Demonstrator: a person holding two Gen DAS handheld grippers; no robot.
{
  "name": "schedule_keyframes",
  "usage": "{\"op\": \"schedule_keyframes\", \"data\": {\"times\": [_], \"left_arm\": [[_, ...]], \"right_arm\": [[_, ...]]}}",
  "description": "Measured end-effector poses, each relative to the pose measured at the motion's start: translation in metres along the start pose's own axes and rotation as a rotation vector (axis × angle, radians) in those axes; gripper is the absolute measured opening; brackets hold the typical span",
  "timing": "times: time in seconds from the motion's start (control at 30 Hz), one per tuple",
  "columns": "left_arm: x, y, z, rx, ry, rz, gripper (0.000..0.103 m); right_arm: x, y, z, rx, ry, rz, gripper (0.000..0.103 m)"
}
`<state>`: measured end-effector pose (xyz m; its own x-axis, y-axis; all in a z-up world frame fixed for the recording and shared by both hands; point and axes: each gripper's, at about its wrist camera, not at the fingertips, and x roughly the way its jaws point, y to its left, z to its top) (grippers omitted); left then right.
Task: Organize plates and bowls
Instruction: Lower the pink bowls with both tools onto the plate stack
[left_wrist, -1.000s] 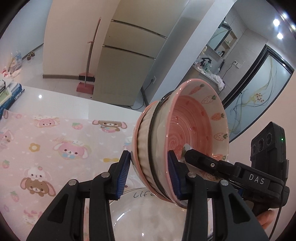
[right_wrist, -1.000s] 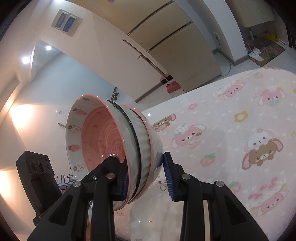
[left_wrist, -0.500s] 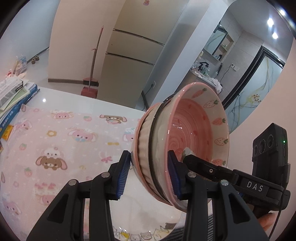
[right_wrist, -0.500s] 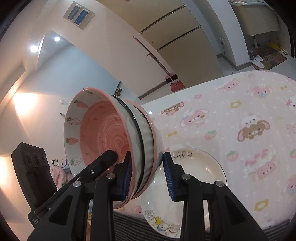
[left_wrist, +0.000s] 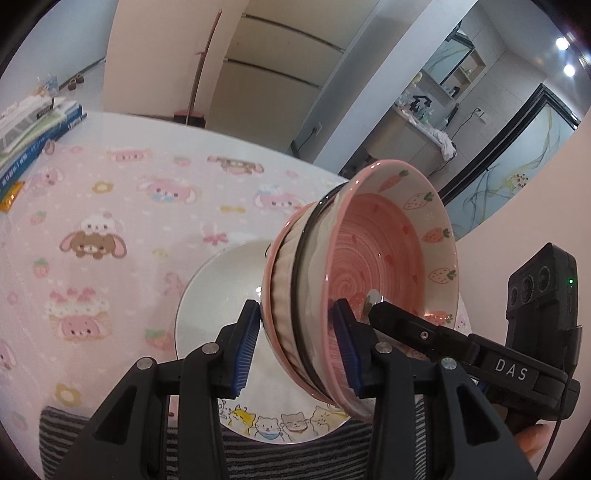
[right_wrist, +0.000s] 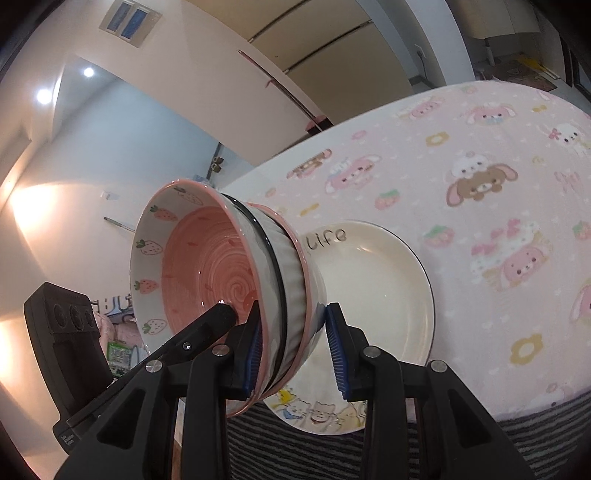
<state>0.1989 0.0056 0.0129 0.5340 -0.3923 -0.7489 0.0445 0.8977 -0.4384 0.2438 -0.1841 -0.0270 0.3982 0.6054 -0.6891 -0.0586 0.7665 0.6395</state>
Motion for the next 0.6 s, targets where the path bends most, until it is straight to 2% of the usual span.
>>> {"op": "schedule_keyframes", "data": {"times": [0.2,0.6], "left_arm": [[0.013,0.009,-0.014,-0.016,0.037,-0.003,0.039],[0.029,0.01,-0.021,-0.008,0.079,0.023,0.039]], "right_arm": [[0.015,-0.01,-0.006,0.004,0.039,-0.022,0.035],[0.029,-0.017,-0.01,0.017,0.081,-0.061,0.035]]}}
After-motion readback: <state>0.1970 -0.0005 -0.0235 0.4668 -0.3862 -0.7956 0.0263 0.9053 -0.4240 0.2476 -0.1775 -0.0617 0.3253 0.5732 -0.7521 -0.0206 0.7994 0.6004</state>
